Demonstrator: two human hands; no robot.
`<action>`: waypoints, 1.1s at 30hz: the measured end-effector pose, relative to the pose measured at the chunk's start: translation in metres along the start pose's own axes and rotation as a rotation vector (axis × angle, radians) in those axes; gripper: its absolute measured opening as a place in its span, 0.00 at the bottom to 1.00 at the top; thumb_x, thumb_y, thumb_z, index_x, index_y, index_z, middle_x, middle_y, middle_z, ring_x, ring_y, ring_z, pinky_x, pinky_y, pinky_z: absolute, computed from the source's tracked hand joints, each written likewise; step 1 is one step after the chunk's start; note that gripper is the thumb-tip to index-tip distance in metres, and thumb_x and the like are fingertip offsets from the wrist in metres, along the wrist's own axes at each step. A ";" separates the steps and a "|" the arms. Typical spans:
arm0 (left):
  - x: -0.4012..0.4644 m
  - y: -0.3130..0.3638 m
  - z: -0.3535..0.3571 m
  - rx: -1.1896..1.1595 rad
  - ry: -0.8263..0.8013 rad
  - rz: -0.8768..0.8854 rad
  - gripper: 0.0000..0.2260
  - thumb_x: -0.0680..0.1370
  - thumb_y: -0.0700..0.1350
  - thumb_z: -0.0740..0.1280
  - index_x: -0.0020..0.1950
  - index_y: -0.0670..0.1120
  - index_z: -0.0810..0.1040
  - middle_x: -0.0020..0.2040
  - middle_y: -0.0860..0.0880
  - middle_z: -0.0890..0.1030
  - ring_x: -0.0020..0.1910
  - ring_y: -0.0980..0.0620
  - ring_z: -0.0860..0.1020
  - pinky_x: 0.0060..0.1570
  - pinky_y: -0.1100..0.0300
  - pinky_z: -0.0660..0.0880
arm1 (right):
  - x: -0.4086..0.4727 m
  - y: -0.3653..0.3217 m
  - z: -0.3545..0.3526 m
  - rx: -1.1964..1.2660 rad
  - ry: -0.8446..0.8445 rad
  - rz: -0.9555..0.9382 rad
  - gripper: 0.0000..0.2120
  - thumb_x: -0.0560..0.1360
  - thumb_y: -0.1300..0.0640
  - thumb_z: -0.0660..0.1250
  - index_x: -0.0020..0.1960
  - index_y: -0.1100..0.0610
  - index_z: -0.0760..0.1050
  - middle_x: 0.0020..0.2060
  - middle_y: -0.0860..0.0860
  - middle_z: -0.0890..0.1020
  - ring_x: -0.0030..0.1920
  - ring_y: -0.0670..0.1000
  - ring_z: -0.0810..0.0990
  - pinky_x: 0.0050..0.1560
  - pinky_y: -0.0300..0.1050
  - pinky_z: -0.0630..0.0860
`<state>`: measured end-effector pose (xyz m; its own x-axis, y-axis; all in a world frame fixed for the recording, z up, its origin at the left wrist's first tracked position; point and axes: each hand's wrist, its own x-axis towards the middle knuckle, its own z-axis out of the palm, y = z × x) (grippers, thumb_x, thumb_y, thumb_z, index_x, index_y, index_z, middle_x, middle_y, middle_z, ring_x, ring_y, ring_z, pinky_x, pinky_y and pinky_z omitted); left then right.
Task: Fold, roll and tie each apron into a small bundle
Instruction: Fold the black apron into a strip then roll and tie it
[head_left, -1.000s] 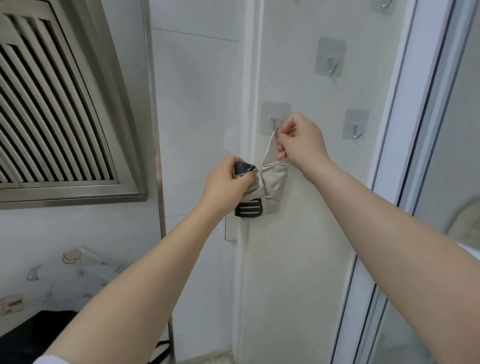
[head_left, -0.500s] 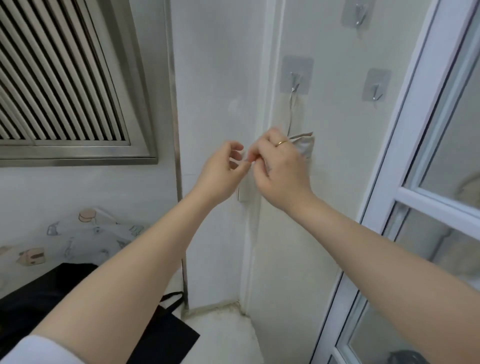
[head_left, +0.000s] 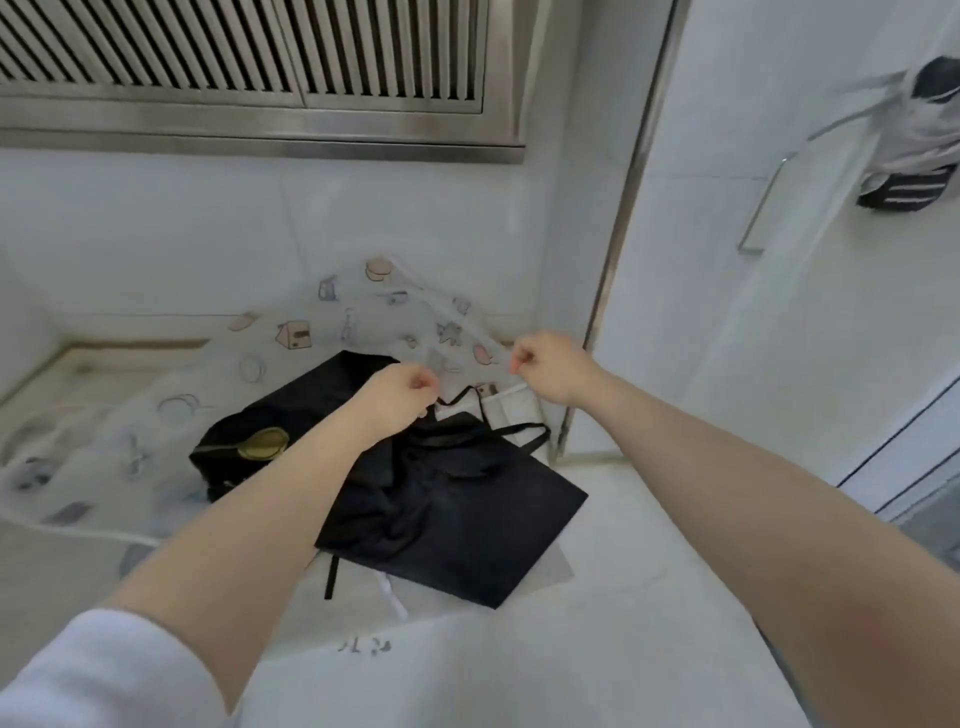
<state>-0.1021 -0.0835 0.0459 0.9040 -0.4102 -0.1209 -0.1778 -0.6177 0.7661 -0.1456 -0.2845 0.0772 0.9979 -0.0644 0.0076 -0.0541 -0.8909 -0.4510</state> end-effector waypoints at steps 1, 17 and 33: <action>-0.003 -0.015 -0.008 0.026 -0.015 -0.002 0.06 0.79 0.42 0.61 0.53 0.45 0.76 0.48 0.50 0.77 0.44 0.53 0.77 0.45 0.61 0.73 | 0.003 -0.003 0.019 -0.016 -0.052 0.019 0.11 0.78 0.63 0.57 0.51 0.65 0.78 0.48 0.56 0.81 0.49 0.55 0.78 0.47 0.44 0.71; 0.013 -0.217 -0.055 0.632 -0.076 -0.214 0.47 0.74 0.48 0.70 0.75 0.56 0.34 0.77 0.44 0.39 0.68 0.39 0.64 0.58 0.46 0.73 | 0.035 -0.067 0.202 -0.017 -0.438 0.185 0.17 0.81 0.58 0.55 0.68 0.61 0.64 0.62 0.59 0.71 0.61 0.59 0.71 0.60 0.49 0.69; 0.021 -0.173 -0.086 -0.515 0.103 -0.029 0.09 0.69 0.35 0.60 0.39 0.48 0.75 0.35 0.52 0.75 0.38 0.51 0.72 0.43 0.56 0.67 | 0.058 -0.097 0.209 0.974 -0.219 0.261 0.06 0.78 0.60 0.65 0.51 0.54 0.80 0.45 0.44 0.83 0.46 0.42 0.81 0.47 0.31 0.75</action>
<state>-0.0193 0.0727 -0.0354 0.9437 -0.3140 -0.1036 0.0384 -0.2071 0.9776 -0.0755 -0.1076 -0.0651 0.9491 -0.0328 -0.3131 -0.3148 -0.1041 -0.9434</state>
